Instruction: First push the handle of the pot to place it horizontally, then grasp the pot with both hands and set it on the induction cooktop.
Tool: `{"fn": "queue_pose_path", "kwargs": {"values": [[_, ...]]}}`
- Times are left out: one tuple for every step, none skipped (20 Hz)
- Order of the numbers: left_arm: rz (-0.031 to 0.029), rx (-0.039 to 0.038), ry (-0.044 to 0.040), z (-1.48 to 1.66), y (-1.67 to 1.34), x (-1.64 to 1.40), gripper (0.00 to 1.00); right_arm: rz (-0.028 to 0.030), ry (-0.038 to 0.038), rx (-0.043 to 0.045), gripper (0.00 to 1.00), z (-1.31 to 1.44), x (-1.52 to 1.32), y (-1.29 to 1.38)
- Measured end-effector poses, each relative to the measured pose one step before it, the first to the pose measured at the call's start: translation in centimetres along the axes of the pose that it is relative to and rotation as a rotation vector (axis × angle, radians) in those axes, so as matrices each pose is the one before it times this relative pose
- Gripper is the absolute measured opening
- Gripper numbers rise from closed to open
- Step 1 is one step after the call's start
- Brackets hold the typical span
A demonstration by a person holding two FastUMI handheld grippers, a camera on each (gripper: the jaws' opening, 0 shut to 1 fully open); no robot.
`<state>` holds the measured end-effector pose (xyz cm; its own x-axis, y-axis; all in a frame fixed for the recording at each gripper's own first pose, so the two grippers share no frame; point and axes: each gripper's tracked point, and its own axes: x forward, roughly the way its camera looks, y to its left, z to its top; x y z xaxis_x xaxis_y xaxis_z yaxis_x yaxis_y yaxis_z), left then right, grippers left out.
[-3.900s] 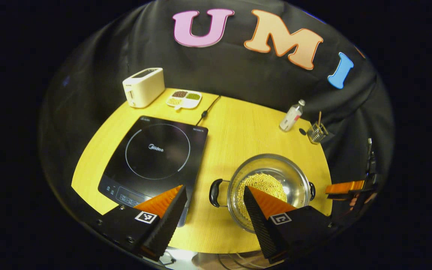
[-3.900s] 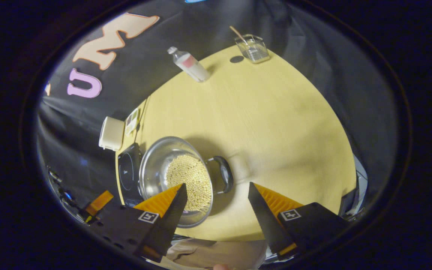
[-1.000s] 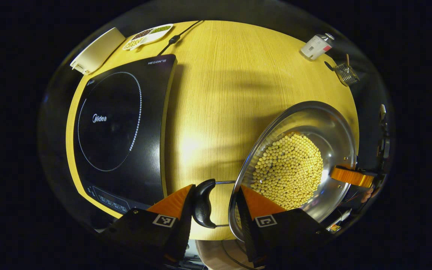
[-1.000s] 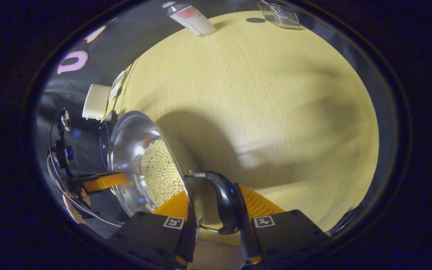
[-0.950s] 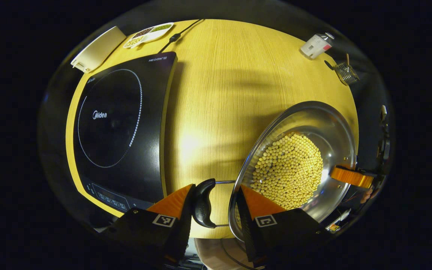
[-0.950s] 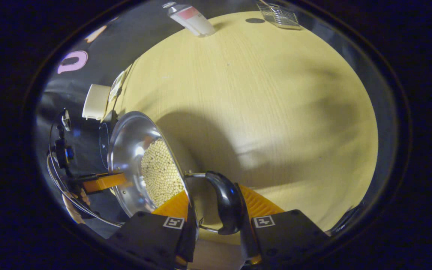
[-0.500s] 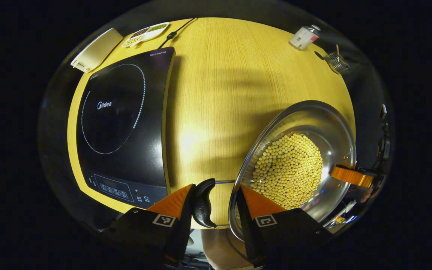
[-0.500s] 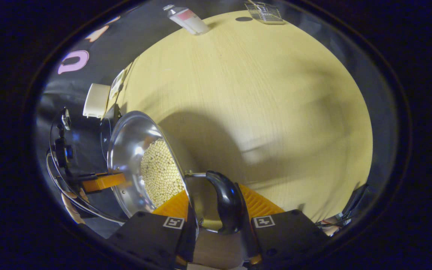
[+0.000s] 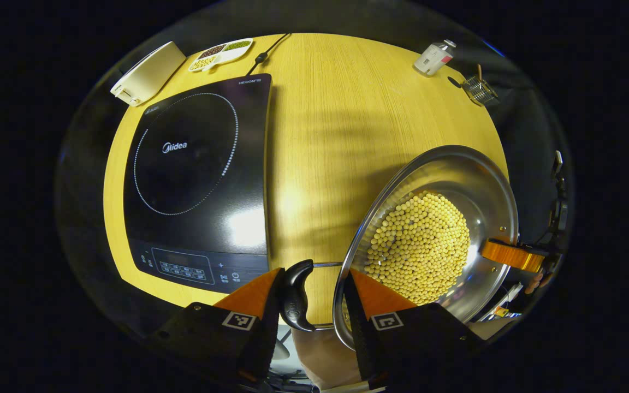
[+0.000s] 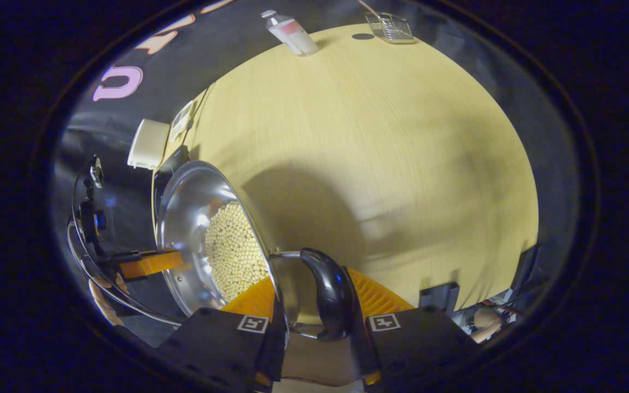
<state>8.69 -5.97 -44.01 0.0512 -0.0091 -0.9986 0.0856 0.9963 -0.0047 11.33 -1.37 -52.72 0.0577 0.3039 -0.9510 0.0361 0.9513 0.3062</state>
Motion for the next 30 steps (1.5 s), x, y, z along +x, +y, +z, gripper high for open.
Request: {"fn": "queue_pose_path", "kwargs": {"values": [[-0.00282, 0.01111, -0.00658, -0.07, 0.057, 0.128, 0.62, -0.00061, -0.01085, 0.00807, 0.51, -0.281, -0.266, -0.195], [-0.00464, 0.01279, -0.00446, 0.197, 0.152, 0.083, 0.62, -0.00108, -0.0109, 0.01119, 0.51, -0.233, -0.333, -0.202], [-0.0049, 0.0131, -0.0004, 0.089, 0.085, -0.031, 0.62, -0.00482, -0.01114, 0.01174, 0.52, -0.323, -0.169, -0.188], [-0.00619, 0.01617, -0.00085, 0.202, 0.196, -0.135, 0.62, -0.00703, -0.01098, 0.01104, 0.52, -0.255, -0.288, -0.227], [-0.00659, 0.01861, -0.0045, 0.122, 0.205, -0.081, 0.62, -0.00712, -0.01099, 0.01343, 0.52, -0.395, -0.14, -0.088], [-0.00563, 0.01825, -0.00721, 0.248, 0.226, 0.043, 0.62, -0.00544, -0.01109, 0.01123, 0.51, -0.526, -0.018, -0.152], [-0.00516, 0.01556, -0.00637, 0.33, 0.327, -0.133, 0.62, -0.00482, -0.01078, 0.0126, 0.52, -0.423, -0.336, -0.211], [-0.00563, 0.01339, -0.00442, 0.455, 0.372, -0.223, 0.62, -0.00398, -0.01075, 0.00929, 0.46, -0.087, -0.69, -0.247], [-0.00564, 0.01156, -0.00603, 0.107, 0.272, -0.028, 0.62, -0.00385, -0.01058, 0.0081, 0.52, 0.0, -0.591, -0.305], [-0.00438, 0.01082, -0.00423, 0.173, 0.152, 0.046, 0.62, -0.00184, -0.00887, 0.00815, 0.52, 0.022, -0.414, -0.2], [-0.00351, 0.00863, -0.00472, 0.139, 0.174, 0.014, 0.64, -0.00234, -0.00745, 0.00693, 0.52, -0.147, -0.353, -0.243], [-0.0018, 0.0082, -0.0034, 0.241, 0.127, -0.054, 0.64, -0.00212, -0.00667, 0.00622, 0.52, -0.216, -0.244, -0.008], [-0.00318, 0.00687, -0.00591, 0.08, -0.155, 0.188, 0.64, -0.00303, -0.00805, 0.00336, 0.46, -0.132, -0.374, -0.154], [-0.00416, 0.00491, -0.00511, 0.139, -0.093, 0.202, 0.64, -0.00389, -0.00954, 0.00164, 0.52, -0.114, -0.293, -0.023], [-0.00536, 0.00521, -0.00374, -0.076, -0.107, 0.091, 0.62, -0.00425, -0.0096, 0.00235, 0.51, -0.12, -0.319, -0.105], [-0.00467, 0.00516, -0.00429, 0.07, -0.028, 0.096, 0.63, -0.00365, -0.00842, 0.00219, 0.52, -0.134, -0.227, 0.02], [-0.00429, 0.00635, -0.00395, -0.006, 0.146, 0.067, 0.62, -0.00497, -0.00694, 0.00108, 0.52, -0.185, -0.272, -0.031], [-0.00468, 0.00457, -0.00438, 0.124, 0.019, 0.041, 0.62, -0.00639, -0.00956, -0.00227, 0.46, -0.154, -0.294, 0.155], [-0.0048, 0.00429, -0.0014, 0.015, 0.044, 0.055, 0.62, -0.00589, -0.00726, -0.00117, 0.52, -0.121, -0.024, 0.316], [-0.00633, -0.00077, -0.00558, 0.115, -0.045, 0.05, 0.63, -0.00603, -0.00762, -0.00328, 0.52, -0.706, 0.228, 0.655], [-0.00241, 0.00068, -0.00086, -0.078, -0.13, 0.115, 0.62, -0.0036, -0.00513, -0.0003, 0.52, -0.455, -0.07, 0.473], [-0.00212, 0.00129, -0.00432, 0.043, -0.036, 0.079, 0.62, -0.00332, -0.00169, -0.00231, 0.52, -0.236, -0.154, 0.117], [-0.00054, 0.00061, -0.00242, 0.043, 0.018, 0.072, 0.62, -0.0021, -0.00025, -0.00277, 0.46, -0.214, -0.138, 0.099], [-0.00152, -0.00093, -0.00258, 0.049, -0.042, 0.089, 0.62, -0.0019, -0.00152, -0.00506, 0.52, -0.13, -0.04, 0.244], [-0.00108, -0.00393, -0.00248, -0.122, -0.098, 0.303, 0.62, -0.00179, -0.00104, -0.0077, 0.52, -0.137, -0.043, 0.284], [-0.00104, -0.00471, -0.00388, 0.092, -0.101, -0.006, 0.62, -0.00042, -0.00213, -0.00767, 0.52, 0.041, 0.045, 0.325], [-0.00001, -0.00504, -0.00252, 0.036, -0.077, -0.059, 0.61, 0.00066, -0.00216, -0.00652, 0.51, 0.077, -0.02, 0.207], [0.00067, -0.00274, -0.00356, 0.16, -0.017, 0.001, 0.62, 0.00154, -0.00039, -0.00561, 0.51, 0.09, -0.059, 0.049], [0.00249, -0.00274, -0.00239, 0.048, 0.242, -0.229, 0.62, 0.00168, -0.0021, -0.00582, 0.51, 0.082, -0.015, -0.046], [0.00359, -0.00149, -0.00581, 0.106, -0.015, -0.118, 0.62, 0.00267, -0.0057, -0.00063, 0.46, 0.219, -0.027, -0.2]]}}
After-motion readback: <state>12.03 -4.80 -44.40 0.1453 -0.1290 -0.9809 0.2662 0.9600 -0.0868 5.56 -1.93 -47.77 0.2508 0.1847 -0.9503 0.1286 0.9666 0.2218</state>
